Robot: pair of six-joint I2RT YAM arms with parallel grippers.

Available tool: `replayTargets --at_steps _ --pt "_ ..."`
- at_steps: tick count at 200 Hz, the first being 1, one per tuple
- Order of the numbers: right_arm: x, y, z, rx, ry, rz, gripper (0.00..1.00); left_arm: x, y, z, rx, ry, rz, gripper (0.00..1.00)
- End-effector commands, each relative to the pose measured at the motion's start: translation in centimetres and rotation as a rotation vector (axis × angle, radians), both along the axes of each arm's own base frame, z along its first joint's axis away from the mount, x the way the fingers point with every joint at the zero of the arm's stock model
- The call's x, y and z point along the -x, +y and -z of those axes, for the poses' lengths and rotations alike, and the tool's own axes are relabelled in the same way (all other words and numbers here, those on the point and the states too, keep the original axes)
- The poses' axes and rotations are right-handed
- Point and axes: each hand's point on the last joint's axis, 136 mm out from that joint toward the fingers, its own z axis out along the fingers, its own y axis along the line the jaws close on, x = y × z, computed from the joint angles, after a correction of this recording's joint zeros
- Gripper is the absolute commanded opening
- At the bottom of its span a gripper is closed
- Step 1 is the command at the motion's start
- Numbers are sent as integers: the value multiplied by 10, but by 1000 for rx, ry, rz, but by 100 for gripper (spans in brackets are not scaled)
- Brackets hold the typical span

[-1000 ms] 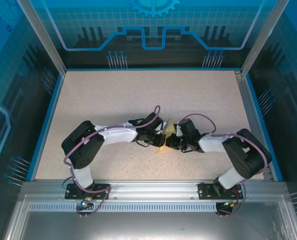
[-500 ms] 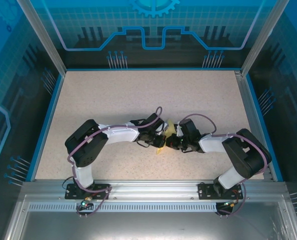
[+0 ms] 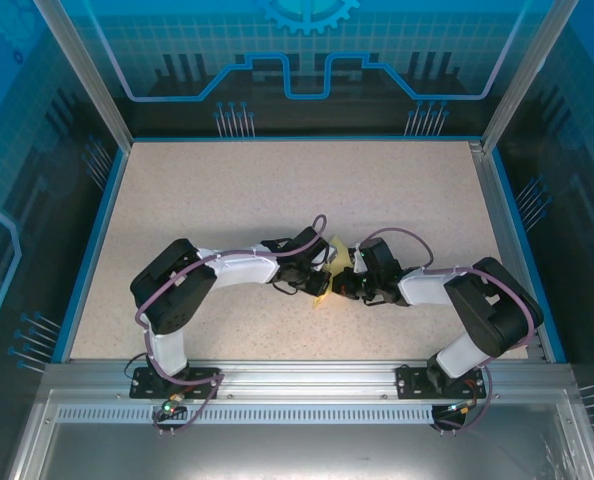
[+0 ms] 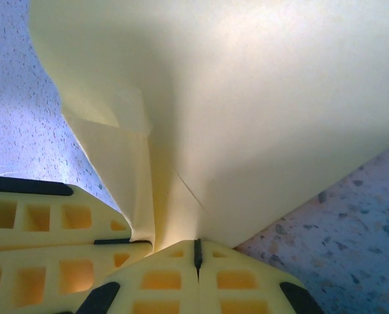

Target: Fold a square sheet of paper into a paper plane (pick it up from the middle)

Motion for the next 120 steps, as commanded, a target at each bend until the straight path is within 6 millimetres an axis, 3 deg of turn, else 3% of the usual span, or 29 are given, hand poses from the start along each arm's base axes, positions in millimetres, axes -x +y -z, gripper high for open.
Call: replayTargets --at_steps 1,76,120 --pt "-2 -8 5 22 -7 11 4 3 7 -9 -46 -15 24 7" --pt "-2 -10 9 36 1 9 3 3 15 -11 -84 -24 20 7" --pt "-3 -9 9 29 1 8 3 7 7 -9 -74 -17 59 6"
